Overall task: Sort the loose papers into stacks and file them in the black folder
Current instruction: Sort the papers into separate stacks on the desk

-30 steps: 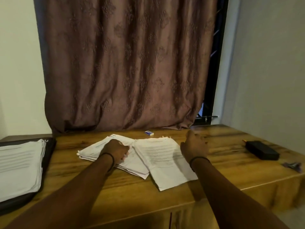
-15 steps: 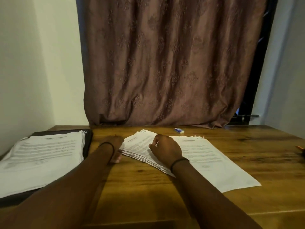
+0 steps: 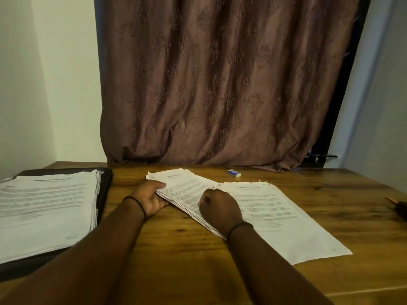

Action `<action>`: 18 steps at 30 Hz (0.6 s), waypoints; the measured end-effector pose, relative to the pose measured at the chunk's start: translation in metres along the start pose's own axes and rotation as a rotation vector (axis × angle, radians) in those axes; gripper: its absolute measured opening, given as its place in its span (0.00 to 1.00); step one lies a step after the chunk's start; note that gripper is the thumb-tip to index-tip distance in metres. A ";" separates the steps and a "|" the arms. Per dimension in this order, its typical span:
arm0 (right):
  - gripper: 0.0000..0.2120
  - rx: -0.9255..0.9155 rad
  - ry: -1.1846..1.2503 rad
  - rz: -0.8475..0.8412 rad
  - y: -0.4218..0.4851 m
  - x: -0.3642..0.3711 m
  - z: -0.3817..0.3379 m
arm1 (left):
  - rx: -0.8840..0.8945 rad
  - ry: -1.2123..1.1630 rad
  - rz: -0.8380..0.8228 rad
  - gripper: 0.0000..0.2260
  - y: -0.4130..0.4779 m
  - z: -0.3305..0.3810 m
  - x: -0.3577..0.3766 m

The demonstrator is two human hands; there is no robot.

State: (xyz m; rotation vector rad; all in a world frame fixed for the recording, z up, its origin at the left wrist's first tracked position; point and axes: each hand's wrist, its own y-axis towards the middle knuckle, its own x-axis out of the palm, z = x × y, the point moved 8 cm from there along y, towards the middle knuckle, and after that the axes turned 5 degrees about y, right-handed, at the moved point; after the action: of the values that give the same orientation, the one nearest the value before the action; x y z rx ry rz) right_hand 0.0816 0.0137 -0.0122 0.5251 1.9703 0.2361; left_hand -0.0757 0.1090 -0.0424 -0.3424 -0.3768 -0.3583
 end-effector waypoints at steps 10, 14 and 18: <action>0.10 -0.057 0.327 0.079 0.022 0.002 -0.056 | 0.050 -0.177 -0.289 0.23 0.008 0.002 -0.001; 0.08 -0.039 0.316 0.094 0.027 0.025 -0.058 | 0.044 -0.135 -0.287 0.24 0.013 0.001 -0.004; 0.13 -0.048 0.340 0.109 0.023 0.029 -0.053 | 0.042 -0.134 -0.271 0.27 0.018 0.001 -0.005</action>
State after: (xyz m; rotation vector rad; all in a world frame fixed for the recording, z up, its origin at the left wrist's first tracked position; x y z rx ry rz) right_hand 0.0294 0.0507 -0.0032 0.5921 2.2597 0.4656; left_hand -0.0733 0.1263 -0.0479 -0.2751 -0.5639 -0.5939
